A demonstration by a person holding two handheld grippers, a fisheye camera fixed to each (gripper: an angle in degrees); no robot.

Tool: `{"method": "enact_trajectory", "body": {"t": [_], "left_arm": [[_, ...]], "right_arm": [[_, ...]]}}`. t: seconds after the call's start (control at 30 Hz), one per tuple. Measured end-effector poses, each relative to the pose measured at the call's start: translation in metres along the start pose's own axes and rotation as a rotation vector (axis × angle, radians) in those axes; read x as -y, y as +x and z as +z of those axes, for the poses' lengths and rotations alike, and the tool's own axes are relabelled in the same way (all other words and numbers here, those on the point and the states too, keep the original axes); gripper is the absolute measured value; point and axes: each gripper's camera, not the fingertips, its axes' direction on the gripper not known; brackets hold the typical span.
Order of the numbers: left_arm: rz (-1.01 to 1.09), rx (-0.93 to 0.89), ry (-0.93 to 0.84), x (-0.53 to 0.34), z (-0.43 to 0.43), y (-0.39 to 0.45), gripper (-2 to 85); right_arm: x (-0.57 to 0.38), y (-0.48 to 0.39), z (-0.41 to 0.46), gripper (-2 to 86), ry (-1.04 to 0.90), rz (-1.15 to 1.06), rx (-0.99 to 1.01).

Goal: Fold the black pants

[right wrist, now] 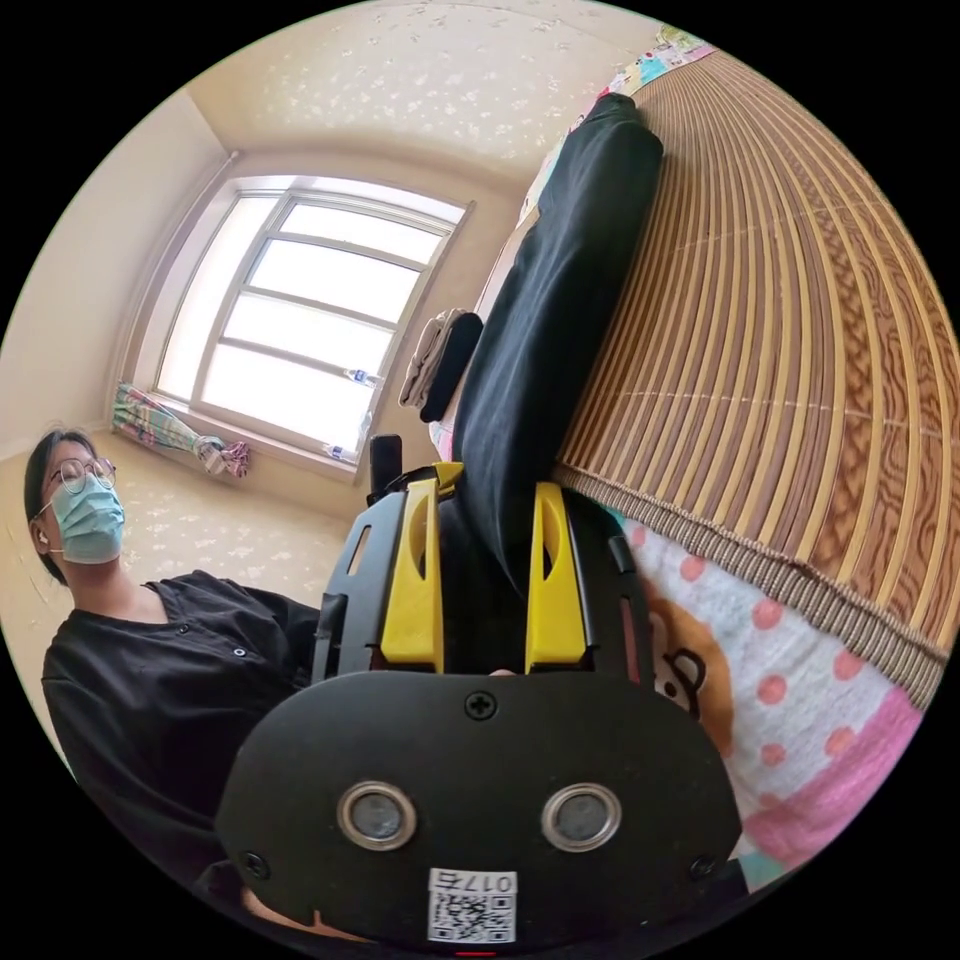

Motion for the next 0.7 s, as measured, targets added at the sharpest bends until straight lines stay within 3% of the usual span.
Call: {"method": "enact_trajectory", "body": {"t": [0.27, 0.53, 0.7], "left_arm": [[-0.003, -0.011, -0.026, 0.001, 0.011, -0.008, 10.5], [0.08, 0.094, -0.08, 0.009, 0.037, 0.002, 8.9], [0.052, 0.02, -0.055, 0.01, 0.051, -0.019, 8.2]], "right_arm": [[-0.001, -0.005, 0.011, 11.7, -0.066, -0.043, -0.113], [0.012, 0.001, 0.047, 11.9, -0.166, -0.114, -0.088], [0.018, 0.014, 0.069, 9.4, -0.128, -0.104, -0.06]]}}
